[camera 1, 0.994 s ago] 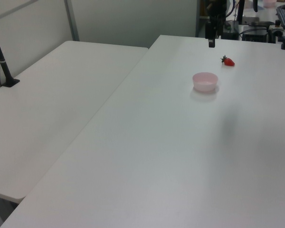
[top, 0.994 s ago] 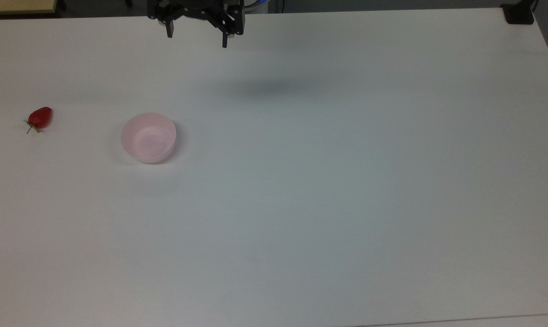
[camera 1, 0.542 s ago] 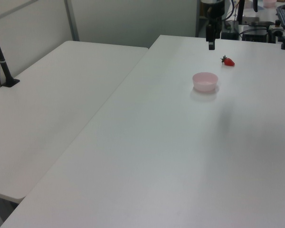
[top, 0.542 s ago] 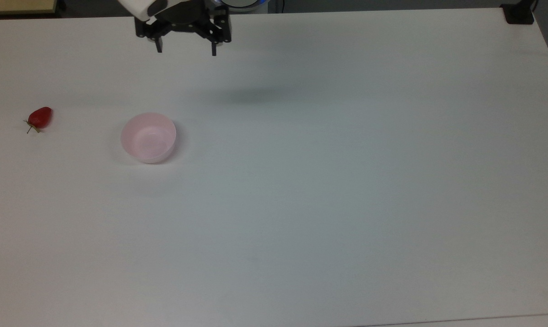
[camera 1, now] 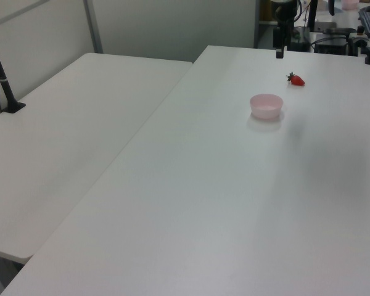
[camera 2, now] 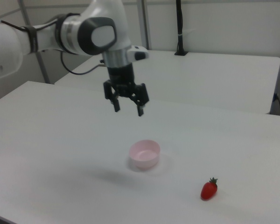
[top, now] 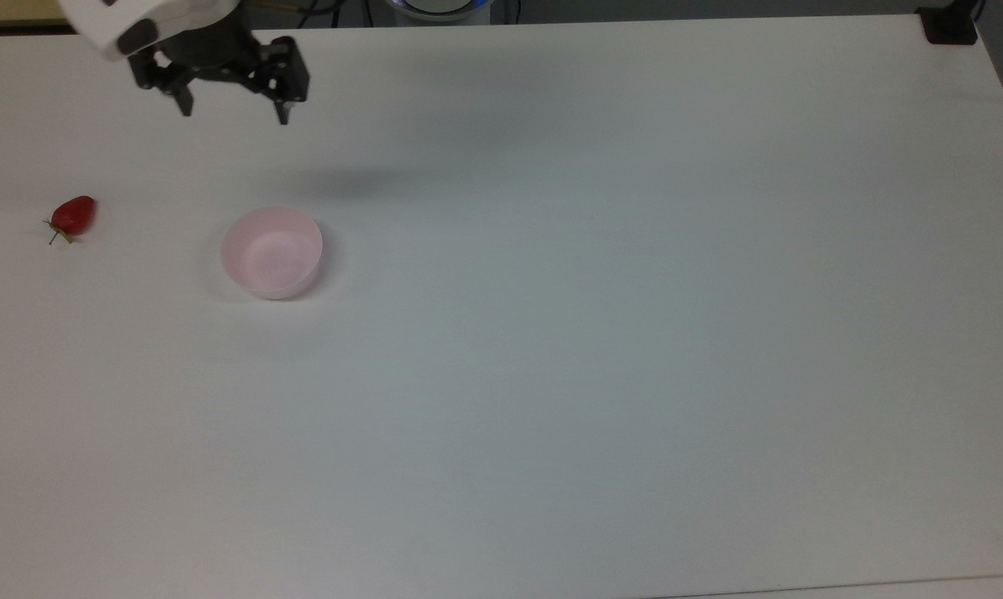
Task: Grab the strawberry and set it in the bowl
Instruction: 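Move the open gripper toward the red strawberry, then lower the gripper onto the strawberry and close it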
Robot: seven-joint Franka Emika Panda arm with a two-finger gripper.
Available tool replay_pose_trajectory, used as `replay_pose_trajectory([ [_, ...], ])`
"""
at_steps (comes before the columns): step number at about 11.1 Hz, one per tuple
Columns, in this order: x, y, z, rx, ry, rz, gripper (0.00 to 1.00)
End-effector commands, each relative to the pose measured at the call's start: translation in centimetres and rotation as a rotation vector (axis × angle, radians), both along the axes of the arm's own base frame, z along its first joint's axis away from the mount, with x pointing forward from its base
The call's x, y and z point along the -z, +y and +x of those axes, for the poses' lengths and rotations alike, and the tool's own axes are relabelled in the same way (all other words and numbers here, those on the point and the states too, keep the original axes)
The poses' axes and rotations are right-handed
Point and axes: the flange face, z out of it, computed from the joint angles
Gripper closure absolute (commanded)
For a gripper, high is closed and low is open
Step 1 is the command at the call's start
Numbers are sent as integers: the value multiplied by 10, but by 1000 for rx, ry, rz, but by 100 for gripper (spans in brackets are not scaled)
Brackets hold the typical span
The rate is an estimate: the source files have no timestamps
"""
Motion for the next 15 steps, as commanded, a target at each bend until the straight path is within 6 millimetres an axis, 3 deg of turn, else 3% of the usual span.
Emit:
replay_pose_trajectory([
  [1,31,-81,-4,24,-27,-6,0],
  [4,80,-170,-18,6,-23,-9,0],
  [5,96,-189,-20,21,-31,-13,0],
  [10,184,-238,-20,81,-36,-39,7],
  [14,212,-258,-19,137,-93,-70,19],
  [15,223,-259,-17,180,-106,-77,29],
])
